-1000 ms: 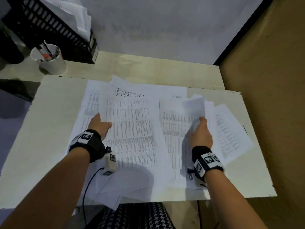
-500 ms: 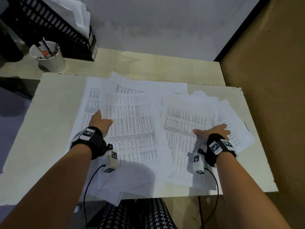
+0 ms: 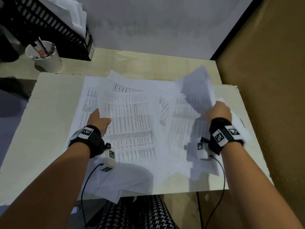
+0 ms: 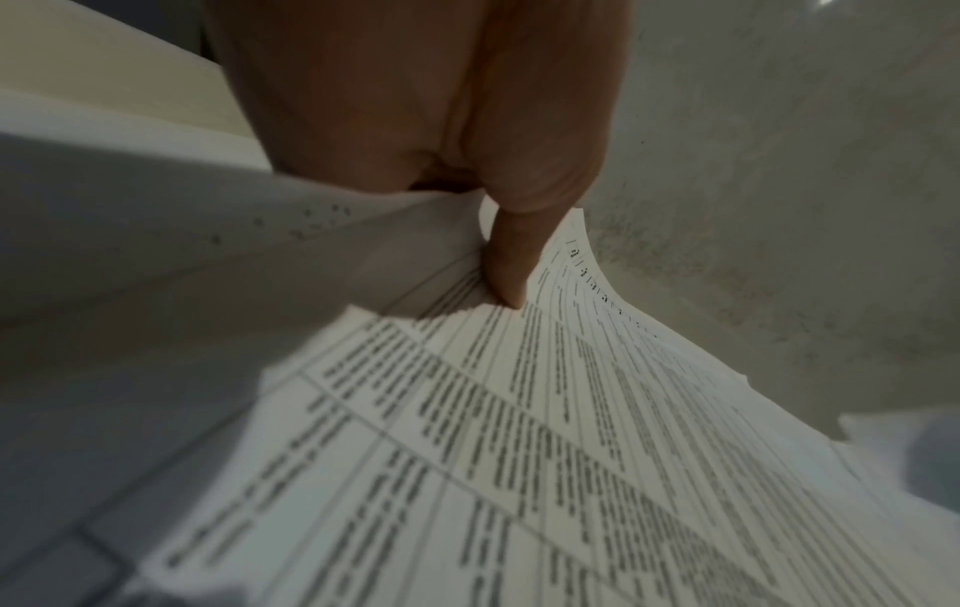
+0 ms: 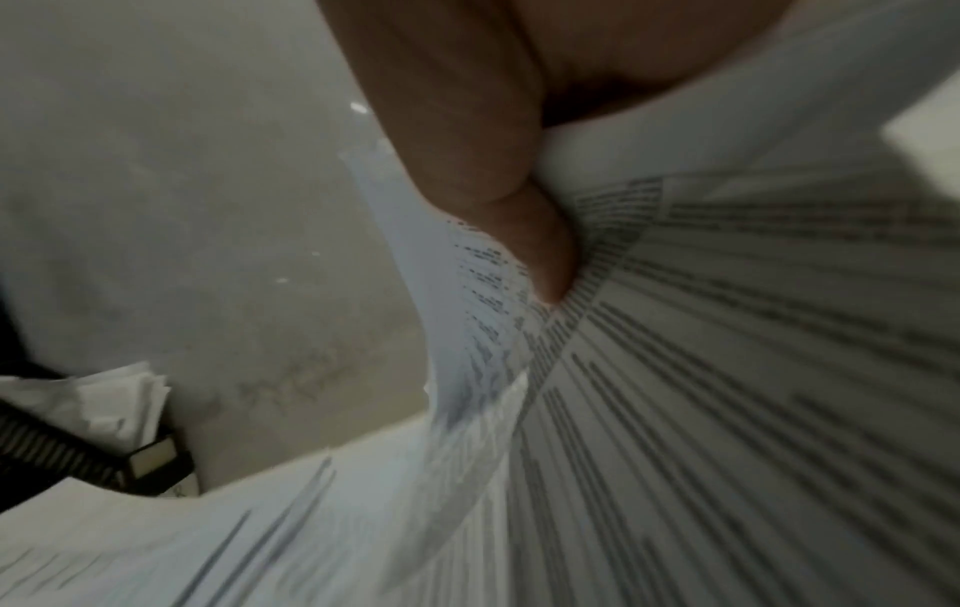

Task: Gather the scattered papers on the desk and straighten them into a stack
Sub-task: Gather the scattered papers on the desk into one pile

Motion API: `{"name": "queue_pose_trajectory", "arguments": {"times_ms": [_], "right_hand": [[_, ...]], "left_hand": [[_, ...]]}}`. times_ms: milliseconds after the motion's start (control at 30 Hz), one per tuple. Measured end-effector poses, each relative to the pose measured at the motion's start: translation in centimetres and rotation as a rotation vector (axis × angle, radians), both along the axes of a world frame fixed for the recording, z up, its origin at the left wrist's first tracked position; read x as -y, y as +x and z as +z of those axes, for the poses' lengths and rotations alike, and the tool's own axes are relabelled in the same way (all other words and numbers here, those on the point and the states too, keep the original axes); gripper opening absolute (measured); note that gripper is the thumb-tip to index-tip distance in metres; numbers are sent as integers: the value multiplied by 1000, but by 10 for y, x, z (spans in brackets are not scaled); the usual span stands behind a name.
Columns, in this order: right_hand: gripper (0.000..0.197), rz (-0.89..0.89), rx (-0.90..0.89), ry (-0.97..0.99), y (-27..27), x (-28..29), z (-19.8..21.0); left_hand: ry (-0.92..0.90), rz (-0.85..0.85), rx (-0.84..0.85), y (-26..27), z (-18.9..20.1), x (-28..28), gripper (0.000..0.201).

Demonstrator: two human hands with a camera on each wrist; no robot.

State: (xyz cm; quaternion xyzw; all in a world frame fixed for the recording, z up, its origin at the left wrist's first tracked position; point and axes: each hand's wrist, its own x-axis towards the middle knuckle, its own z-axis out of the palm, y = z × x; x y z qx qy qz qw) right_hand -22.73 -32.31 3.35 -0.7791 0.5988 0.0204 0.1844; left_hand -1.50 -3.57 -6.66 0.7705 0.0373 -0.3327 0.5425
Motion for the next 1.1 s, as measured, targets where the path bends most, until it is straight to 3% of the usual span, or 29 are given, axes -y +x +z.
{"name": "queue_pose_trajectory", "arguments": {"times_ms": [100, 167, 233, 300, 367, 467, 533, 633, 667, 733, 767, 867, 933, 1033, 1100], "right_hand": [[25, 27, 140, -275, 14, 7, 50], [29, 34, 335, -339, 24, 14, 77], [31, 48, 506, -275, 33, 20, 88], [27, 72, 581, -131, 43, 15, 80], [24, 112, 541, 44, 51, -7, 57], [40, 95, 372, 226, 62, -47, 9], [51, 73, 331, 296, 67, -73, -21], [53, 21, 361, 409, 72, -105, -45], [61, 19, 364, 464, 74, -111, -52], [76, 41, 284, 469, 76, -113, -61], [79, 20, 231, 404, 76, -109, -63], [78, -309, 199, 242, 66, -81, -64], [86, -525, 242, 322, 53, -65, -60], [82, -490, 358, 454, 39, -55, -65], [65, -410, 356, 515, 33, -53, -65]], "left_hand": [[65, -53, 43, -3, 9, -2, 40], [122, -89, 15, -1, 15, -3, 59], [163, -143, -70, 1, 24, -4, 91], [28, -110, -186, 3, 29, -2, 94], [-138, -24, -250, 1, 34, 0, 79], [-195, -14, -271, 0, 37, 6, 79], [-145, -114, -265, 1, 33, 9, 79], [19, -110, -190, 0, 24, 10, 94], [112, -146, -116, -1, 23, 11, 81], [266, -224, -1, -1, 18, 11, 49], [300, -253, 15, 0, 17, 10, 43], [295, -272, 42, -2, 14, 10, 39], [283, -252, 51, -3, 11, 11, 39], [268, -229, 42, -3, 9, 11, 39], [243, -218, 35, -3, 7, 10, 40]]}}
